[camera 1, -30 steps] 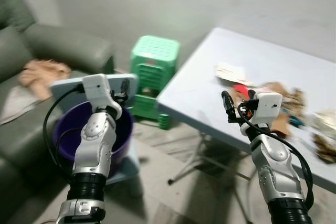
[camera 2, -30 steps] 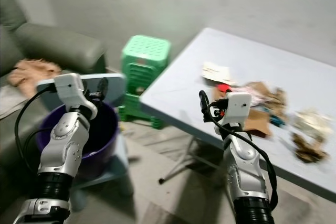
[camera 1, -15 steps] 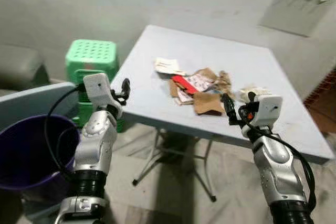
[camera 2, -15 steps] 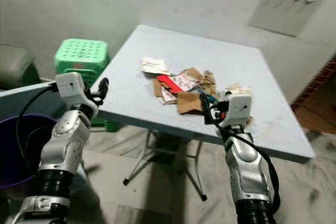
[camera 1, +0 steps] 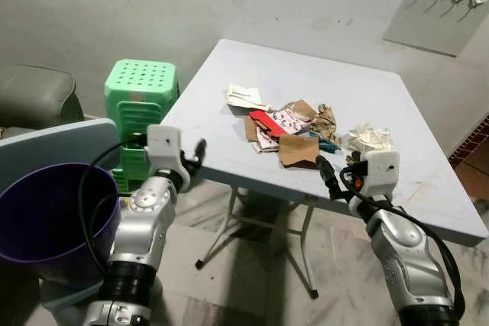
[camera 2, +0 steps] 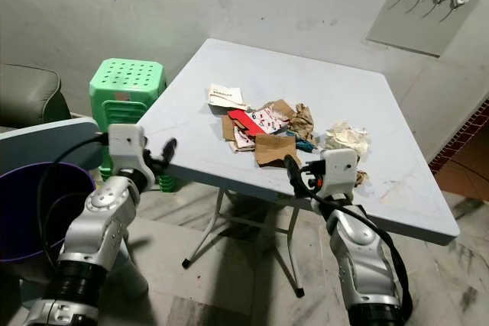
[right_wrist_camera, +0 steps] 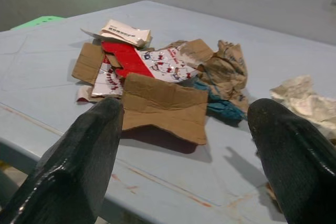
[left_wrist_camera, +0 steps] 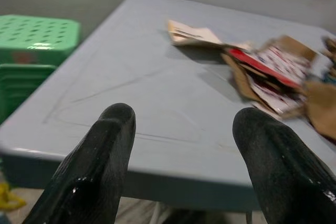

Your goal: Picking trash to rubbish bin

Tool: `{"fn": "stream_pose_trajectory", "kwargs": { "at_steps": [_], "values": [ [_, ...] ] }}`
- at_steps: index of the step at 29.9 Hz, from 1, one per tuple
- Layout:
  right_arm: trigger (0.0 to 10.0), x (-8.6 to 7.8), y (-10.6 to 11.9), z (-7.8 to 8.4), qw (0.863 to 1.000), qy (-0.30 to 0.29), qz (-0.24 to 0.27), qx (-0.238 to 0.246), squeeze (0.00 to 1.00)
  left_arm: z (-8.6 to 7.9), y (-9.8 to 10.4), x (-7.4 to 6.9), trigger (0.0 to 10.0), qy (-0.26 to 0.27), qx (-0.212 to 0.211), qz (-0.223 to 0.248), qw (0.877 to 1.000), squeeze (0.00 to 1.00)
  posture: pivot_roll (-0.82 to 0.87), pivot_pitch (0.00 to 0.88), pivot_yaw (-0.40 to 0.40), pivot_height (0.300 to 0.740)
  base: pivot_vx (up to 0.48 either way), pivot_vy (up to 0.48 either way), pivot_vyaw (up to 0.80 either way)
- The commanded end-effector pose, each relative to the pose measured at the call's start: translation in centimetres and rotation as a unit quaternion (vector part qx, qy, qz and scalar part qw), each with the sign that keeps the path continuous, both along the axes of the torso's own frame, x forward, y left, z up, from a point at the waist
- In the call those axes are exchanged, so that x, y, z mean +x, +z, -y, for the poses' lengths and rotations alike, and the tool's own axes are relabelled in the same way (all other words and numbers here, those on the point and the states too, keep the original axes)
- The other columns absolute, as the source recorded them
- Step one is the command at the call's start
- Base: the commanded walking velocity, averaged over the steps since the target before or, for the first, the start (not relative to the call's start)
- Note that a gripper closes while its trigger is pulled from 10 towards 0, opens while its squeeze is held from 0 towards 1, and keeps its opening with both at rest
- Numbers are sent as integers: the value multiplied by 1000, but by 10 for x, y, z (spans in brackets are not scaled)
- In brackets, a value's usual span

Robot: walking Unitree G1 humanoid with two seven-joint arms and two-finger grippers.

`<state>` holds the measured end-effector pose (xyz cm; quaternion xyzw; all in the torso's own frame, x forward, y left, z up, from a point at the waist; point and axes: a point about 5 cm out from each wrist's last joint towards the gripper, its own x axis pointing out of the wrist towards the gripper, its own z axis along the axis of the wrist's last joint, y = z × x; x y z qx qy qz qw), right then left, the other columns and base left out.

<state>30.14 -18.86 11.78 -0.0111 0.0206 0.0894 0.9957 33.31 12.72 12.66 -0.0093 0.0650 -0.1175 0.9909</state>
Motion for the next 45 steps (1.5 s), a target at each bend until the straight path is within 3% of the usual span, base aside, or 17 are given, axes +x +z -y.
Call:
{"fn": "stream_pose_trajectory", "kwargs": {
  "at_steps": [1,4,10,17,24,26,34,37,41,45],
  "values": [
    [10000,-1,8,2,1000,3,17,-16,0,8,6,-2,10000,-28,13,15,999,0,38,0,-110,740,0,0,0],
    [10000,-2,8,2,1000,-1,15,-17,0,19,10,-4,10000,-69,34,38,996,0,32,0,-102,740,0,0,0],
    [10000,-4,7,1,1000,6,14,-27,0,24,10,-5,10000,-103,34,35,993,0,27,0,-95,740,0,0,0],
    [10000,-5,6,4,996,41,11,-76,0,33,14,-6,10000,-176,37,39,983,0,22,0,-89,740,0,0,0],
    [10000,-1,10,13,992,44,13,-116,0,39,18,-4,10000,-207,45,44,976,0,20,0,-88,740,0,0,0],
    [10000,3,10,17,988,52,9,-148,0,42,22,-3,10000,-222,40,48,973,0,16,0,-90,740,0,0,0],
    [10000,18,10,24,977,73,1,-200,0,47,29,-2,10000,-276,50,53,958,0,13,43,-90,740,0,0,0],
    [10000,19,10,24,976,77,2,-204,0,48,29,-3,10000,-278,47,53,958,0,11,51,-90,740,0,0,0],
    [10000,36,16,30,970,84,1,-229,0,50,37,-3,10000,-289,39,58,955,0,17,108,-93,740,0,0,0],
    [10000,42,20,34,967,87,1,-240,0,49,42,-3,10000,-289,35,62,955,0,30,134,-97,740,0,0,0]
  ]
}}
